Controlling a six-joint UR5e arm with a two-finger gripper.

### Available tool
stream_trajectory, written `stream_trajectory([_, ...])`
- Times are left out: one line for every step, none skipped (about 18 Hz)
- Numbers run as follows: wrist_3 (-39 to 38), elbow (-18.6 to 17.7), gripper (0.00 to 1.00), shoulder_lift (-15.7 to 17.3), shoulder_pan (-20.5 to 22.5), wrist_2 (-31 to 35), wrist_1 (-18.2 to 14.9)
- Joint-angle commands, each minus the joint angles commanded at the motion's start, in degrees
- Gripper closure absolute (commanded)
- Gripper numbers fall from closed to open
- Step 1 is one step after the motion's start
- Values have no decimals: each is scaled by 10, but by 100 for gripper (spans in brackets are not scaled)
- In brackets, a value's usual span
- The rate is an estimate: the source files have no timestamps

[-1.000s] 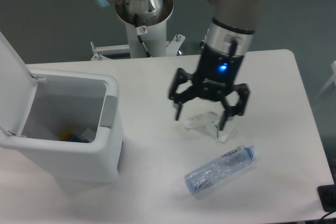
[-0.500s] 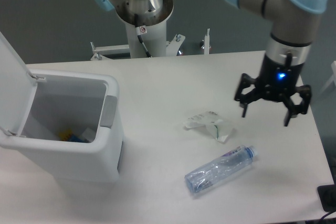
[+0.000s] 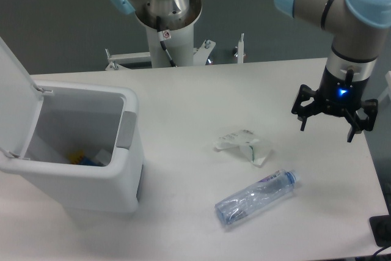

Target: Open the trash can

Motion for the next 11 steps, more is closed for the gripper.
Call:
stream_trajectory([17,0,0,0,1,5,-14])
stream_trajectory([30,1,0,0,2,7,-25])
stream_trajectory([45,0,0,0,2,12,-28])
stream_trajectory([56,-2,0,0,2,25,-28])
stream_trajectory([58,-4,0,0,2,38,-29])
stream_trajectory([59,-9,0,0,2,54,-29])
stream_trajectory([60,-10,0,0,3,56,-30])
stream_trajectory([60,-12,0,0,4,56,-30])
stream_trajectory([60,-16,0,0,5,56,-32])
stream_trajectory([59,-17,0,0,5,56,-32])
stream_trajectory([59,-17,0,0,4,56,-32])
